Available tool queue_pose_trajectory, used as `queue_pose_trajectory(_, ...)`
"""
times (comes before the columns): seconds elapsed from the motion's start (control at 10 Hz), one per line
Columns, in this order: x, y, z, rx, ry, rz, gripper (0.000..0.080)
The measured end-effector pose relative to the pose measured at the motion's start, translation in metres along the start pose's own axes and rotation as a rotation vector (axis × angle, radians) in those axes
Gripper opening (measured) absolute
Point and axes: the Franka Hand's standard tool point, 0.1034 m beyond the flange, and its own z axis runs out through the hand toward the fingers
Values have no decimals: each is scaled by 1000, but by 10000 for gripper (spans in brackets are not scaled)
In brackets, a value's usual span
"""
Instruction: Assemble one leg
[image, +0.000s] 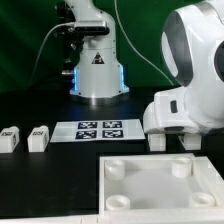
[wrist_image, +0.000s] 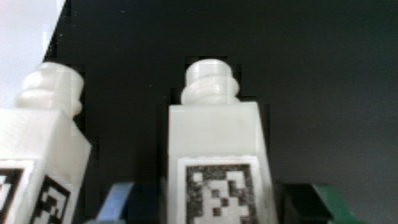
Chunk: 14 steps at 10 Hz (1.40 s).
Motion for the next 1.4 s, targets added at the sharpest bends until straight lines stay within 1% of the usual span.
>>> queue_pose_trajectory(0.1, 0, 1, -2, -1, 3, -5, 290)
queue_pose_trajectory(0.2, 1, 5, -11, -1, 20, -17, 290)
queue_pose_trajectory(0.3, -1, 13, -37, -12, 60, -56, 290)
queue_pose_trajectory(0.4, -7, 17, -62, -13, 91, -85, 290)
queue_pose_trajectory(0.5, -8, 19, -87, -2, 173, -101, 290)
queue_pose_trajectory(0.6, -12, 22, -113, 9, 312, -105, 290)
queue_pose_trajectory(0.7, -25, 28, -127, -6, 426, -110, 290)
queue_pose_trajectory(0.8, -41, 31, -141, -10, 500, -115, 290)
queue_pose_trajectory(0.9, -45, 31, -146, 2, 564, -109, 290)
queue_pose_trajectory(1.0, -41, 30, -148, 10, 659, -113, 290)
queue_pose_trajectory(1.1, -34, 32, -152, 16, 781, -131, 290)
queue_pose_trajectory(1.2, -18, 47, -162, 4, 911, -184, 290)
queue_pose_trajectory(1.3, -9, 65, -188, -10, 989, -199, 290)
queue_pose_trajectory(1.4, -4, 69, -214, -31, 1061, -217, 290)
